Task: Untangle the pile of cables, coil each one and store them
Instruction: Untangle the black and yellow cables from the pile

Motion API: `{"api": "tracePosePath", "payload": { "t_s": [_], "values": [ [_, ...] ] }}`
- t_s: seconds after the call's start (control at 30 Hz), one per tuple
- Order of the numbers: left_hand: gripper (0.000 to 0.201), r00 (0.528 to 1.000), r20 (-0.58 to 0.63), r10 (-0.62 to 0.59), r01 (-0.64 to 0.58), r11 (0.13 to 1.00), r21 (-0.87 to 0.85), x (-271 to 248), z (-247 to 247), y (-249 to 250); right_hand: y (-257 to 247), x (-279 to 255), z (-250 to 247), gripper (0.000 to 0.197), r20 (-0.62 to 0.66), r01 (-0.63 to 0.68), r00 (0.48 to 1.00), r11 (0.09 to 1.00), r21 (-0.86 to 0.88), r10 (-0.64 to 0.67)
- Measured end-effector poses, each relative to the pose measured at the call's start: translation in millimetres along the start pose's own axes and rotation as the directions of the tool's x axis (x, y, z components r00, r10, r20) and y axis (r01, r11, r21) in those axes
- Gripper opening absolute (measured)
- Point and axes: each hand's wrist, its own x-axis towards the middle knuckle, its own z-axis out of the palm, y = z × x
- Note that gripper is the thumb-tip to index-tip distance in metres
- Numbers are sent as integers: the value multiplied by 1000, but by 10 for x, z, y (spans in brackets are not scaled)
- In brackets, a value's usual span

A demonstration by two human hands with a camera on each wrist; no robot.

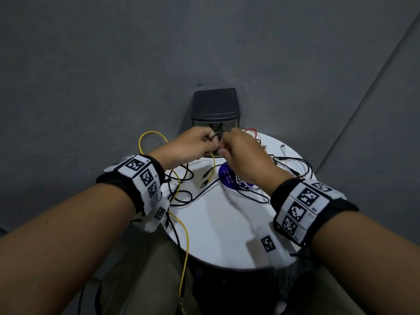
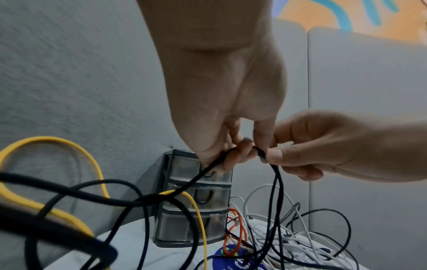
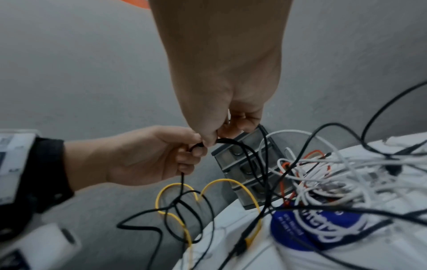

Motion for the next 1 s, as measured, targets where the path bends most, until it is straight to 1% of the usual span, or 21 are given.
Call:
{"api": "tracePosePath", "payload": {
  "t_s": [0.07,0.13,0.23,0.37,0.47,0.53,0.63,0.7,0.77,0.8,0.9,1.0],
  "values": [
    [12,999,33,28,-26,999,-43,-41,-22,31,53,-10,-8,8,54,9,999,1000,-10,-9],
    [11,996,67,54,-49,996,-68,-88,-35,63,108,-24,-42,12,104,-17,995,999,28,14],
    [14,996,73,56,-49,995,-83,-133,-28,92,182,-35,-96,16,144,-50,989,996,76,38],
    [11,999,36,16,-13,997,-75,-112,-23,84,267,-64,-118,8,113,-53,993,990,133,38],
    [12,1000,9,-30,31,996,-85,-93,-63,37,342,-113,-126,7,86,-26,996,996,84,19],
    [15,999,13,-42,43,994,-103,-97,-85,22,373,-137,-113,10,51,-46,998,996,77,42],
    [11,998,51,-35,42,990,-133,-111,-96,45,370,-148,-64,13,-6,-87,996,990,109,88],
    [16,997,71,-28,37,990,-133,-117,-111,55,343,-142,-56,17,-14,-124,992,974,188,129],
    [23,996,89,-22,33,992,-125,-134,-126,51,329,-135,-59,18,23,-166,986,941,296,166],
    [23,995,99,-21,33,992,-123,-145,-128,50,325,-136,-58,18,43,-186,982,923,337,182],
    [21,996,92,-23,35,990,-137,-167,-127,54,332,-142,-37,19,47,-218,975,884,414,218],
    [12,998,55,-24,32,988,-150,-166,-136,53,332,-148,-58,28,44,-226,971,846,482,234]
  ]
}}
